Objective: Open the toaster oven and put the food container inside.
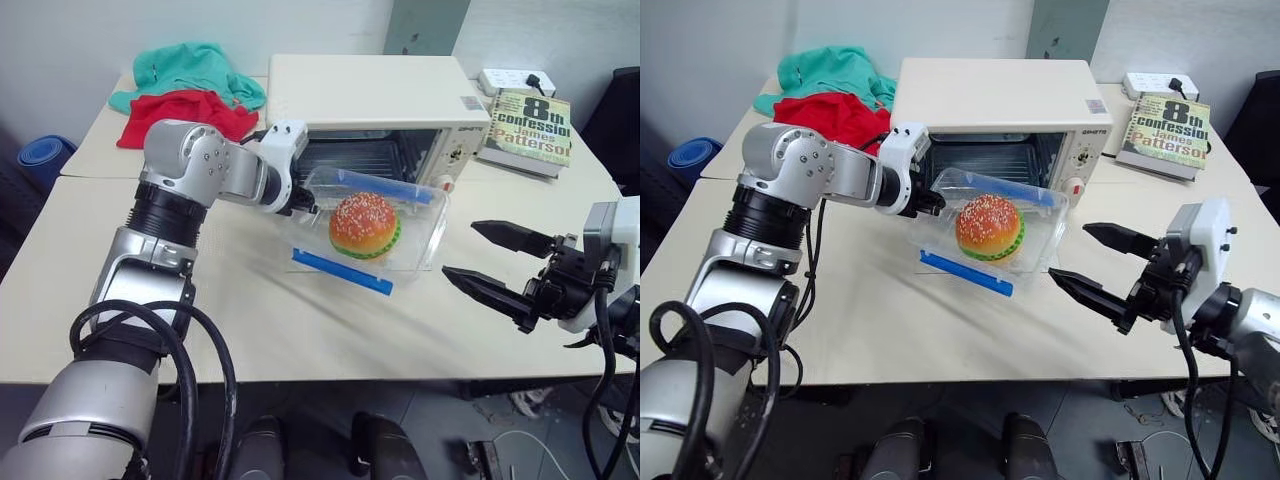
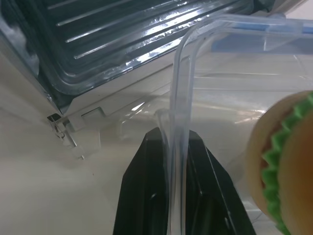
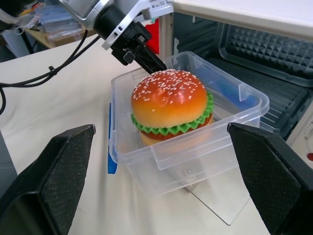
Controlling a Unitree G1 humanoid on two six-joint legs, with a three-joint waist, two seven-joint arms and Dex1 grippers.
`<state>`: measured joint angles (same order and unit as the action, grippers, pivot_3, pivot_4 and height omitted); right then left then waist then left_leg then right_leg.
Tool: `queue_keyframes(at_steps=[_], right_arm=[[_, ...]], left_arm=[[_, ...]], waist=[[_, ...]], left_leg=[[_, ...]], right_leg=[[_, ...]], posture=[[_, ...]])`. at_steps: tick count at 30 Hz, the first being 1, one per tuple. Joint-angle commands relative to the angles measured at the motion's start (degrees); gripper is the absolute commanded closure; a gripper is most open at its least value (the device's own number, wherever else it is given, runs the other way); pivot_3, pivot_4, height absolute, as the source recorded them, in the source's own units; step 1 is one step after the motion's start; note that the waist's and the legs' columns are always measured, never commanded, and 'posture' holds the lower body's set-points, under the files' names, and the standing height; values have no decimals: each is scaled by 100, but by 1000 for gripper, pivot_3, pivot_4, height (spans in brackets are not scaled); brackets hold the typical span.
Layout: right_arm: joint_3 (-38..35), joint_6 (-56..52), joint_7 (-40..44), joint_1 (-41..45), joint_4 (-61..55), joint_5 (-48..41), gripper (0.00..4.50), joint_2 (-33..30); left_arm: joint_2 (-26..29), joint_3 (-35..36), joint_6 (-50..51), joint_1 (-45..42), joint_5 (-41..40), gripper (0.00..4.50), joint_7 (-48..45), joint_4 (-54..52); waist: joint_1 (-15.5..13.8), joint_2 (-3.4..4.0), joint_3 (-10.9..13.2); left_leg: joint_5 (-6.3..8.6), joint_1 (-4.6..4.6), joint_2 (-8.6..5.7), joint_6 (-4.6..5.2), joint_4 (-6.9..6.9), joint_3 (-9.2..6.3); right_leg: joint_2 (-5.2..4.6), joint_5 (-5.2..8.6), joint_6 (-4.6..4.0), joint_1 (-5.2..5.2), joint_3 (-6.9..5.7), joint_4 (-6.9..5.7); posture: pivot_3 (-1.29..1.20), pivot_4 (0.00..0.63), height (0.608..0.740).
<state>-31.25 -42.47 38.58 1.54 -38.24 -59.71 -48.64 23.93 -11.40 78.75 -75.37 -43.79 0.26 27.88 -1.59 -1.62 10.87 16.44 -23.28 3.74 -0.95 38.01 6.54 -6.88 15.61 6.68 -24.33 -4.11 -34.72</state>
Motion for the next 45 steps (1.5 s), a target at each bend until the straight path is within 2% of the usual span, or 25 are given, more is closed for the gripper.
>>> queue_keyframes(at_steps=[1,3,4,10,14,20,23,24,25,26,29,33,34,36,39,42,45], right_arm=[[14,174,-70,23,-136,-8,0,31],[71,207,-86,61,-70,40,0,40],[111,227,-101,89,-31,71,0,45],[355,346,-150,174,93,306,0,89],[370,343,-190,126,33,292,0,134],[186,231,-235,-56,-128,14,0,86],[122,176,-276,-87,-171,-218,584,49],[104,134,-323,-95,-192,-351,839,49],[98,103,-359,-110,-216,-458,1026,46],[111,73,-395,-138,-248,-546,1262,54],[242,9,-526,-299,-372,-718,2145,107],[583,25,-659,-534,-563,-592,3494,195],[640,38,-704,-555,-574,-597,3842,228],[859,60,-819,-595,-613,-533,4465,351],[1211,83,-1016,-576,-607,-184,4465,455],[1680,91,-1232,-392,-418,282,4465,586],[2216,223,-1593,-103,-79,1036,4465,898]], left_arm=[[-183,399,22,-131,485,4488,70,15],[-316,605,176,-117,650,3786,129,-44],[-360,677,231,-102,749,3656,176,-125],[-445,916,494,-17,1238,1830,167,-511],[-318,1000,395,187,1300,1830,-252,-1078],[53,1554,-118,895,567,1830,-1691,-2716],[320,1796,-677,1420,346,1793,-2468,-3134],[464,2105,-955,1705,65,1793,-3081,-3138],[649,2287,-1173,1963,-144,2186,-3681,-3141],[864,2355,-1454,2238,-248,2373,-4308,-3179],[1544,1993,-2162,2937,-154,3142,-5725,-3359],[1992,1512,-2795,3467,156,4348,-6549,-3482],[2034,1425,-2943,3566,228,4500,-6653,-3530],[2053,1231,-3160,3746,362,4500,-6774,-3644],[1996,861,-3510,3835,804,4500,-6685,-3658],[1974,275,-4213,3954,1649,4500,-6565,-3501],[1502,45,-4327,3879,1988,4500,-6098,-3188]], waist=[[-3,0,0],[-1,0,0],[0,0,0],[13,0,0],[16,0,0],[18,0,0],[21,2,-1],[15,1,-1],[12,4,-2],[27,4,-3],[92,4,-2],[-4,4,-2],[-9,3,-3],[-4,3,-3],[12,2,-4],[21,2,-4],[33,3,-4]], left_leg=[[-1,0,0,3,1,0],[-2,0,0,6,3,0],[-2,0,0,8,5,-1],[-6,1,0,8,6,-2],[-13,0,0,-6,4,1],[-13,-2,1,-8,4,9],[-12,1,1,-8,5,16],[-12,2,1,-8,5,17],[-14,4,1,-6,12,16],[-17,5,0,3,15,20],[-16,11,10,5,10,22],[-9,9,10,17,14,17],[-6,6,9,22,20,15],[-4,6,9,27,20,16],[-4,5,9,30,21,16],[-4,7,10,30,19,16],[-5,7,10,30,18,18]], right_leg=[[0,-2,0,0,1,-2],[0,-5,0,0,1,-6],[0,-5,0,0,1,-10],[0,-7,-1,-3,2,-21],[0,-6,-1,-7,3,-25],[0,-6,-1,-12,10,-25],[0,-6,-1,-11,18,-26],[0,-6,-1,-11,20,-26],[2,-6,-1,-11,22,-31],[1,-11,4,-9,27,-31],[10,-10,-7,-13,31,-39],[10,-8,-10,-12,30,-40],[10,-9,-10,-10,30,-39],[9,-17,-13,-6,32,-29],[10,-19,-13,-5,33,-28],[11,-19,-14,-7,33,-31],[13,-19,-14,-10,34,-32]], posture=[[0,150,740],[0,150,740],[0,150,740],[0,150,740],[0,150,740],[0,150,740],[0,150,740],[0,150,740],[0,150,740],[0,150,740],[0,150,740],[0,150,740],[0,150,740],[0,150,740],[0,150,740],[0,150,740],[0,150,740]])
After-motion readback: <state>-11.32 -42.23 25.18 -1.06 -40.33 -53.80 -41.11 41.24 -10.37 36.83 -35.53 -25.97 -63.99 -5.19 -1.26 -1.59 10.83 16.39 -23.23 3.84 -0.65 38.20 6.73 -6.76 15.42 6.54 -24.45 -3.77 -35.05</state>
